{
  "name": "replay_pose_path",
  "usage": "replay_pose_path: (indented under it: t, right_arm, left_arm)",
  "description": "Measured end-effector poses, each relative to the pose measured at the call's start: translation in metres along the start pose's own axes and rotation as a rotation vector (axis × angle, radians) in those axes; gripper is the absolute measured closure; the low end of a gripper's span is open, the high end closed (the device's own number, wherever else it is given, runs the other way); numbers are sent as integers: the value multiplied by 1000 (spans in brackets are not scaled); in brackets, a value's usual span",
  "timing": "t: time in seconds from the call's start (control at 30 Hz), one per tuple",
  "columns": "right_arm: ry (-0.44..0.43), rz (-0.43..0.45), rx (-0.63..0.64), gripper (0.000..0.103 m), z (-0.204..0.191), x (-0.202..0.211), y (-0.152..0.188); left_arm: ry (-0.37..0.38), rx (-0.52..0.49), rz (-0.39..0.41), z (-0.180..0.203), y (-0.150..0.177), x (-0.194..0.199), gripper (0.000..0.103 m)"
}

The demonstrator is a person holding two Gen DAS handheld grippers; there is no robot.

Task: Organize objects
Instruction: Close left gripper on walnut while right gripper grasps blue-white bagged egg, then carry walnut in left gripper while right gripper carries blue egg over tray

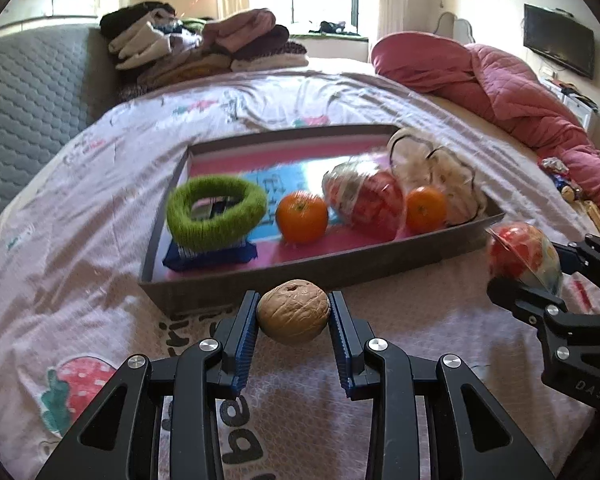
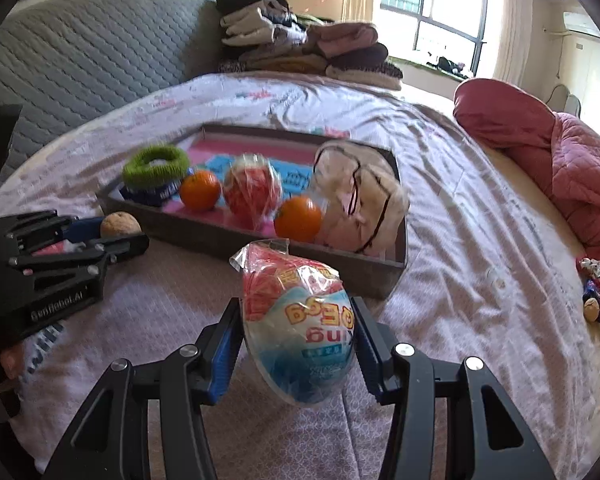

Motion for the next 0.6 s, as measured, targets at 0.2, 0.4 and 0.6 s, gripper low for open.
replay_pose_path:
  t: [0.2,0.4,0.6]
  right_arm:
    - [-14,92,-10,51,-2,25,-16]
    - [-21,184,-9,51,-5,51,-32]
    - [-6,243,14,51,-12,69,-45]
  left_arm:
    - [-28,-14,93,6,-15,39,68]
    - [-56,-10,166,5,-29,66,68]
    - [-64,6,186,0,-35,76,68]
Point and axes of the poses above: each gripper's, at about its wrist camera, not at the fingertips, and x roughly against the way its jaws point, z to its right, y to its underside, the point moved 6 cm from there along -x, roughly the way its jaws point, and after that the axes turned 7 degrees about -y, right-handed, at the moved point
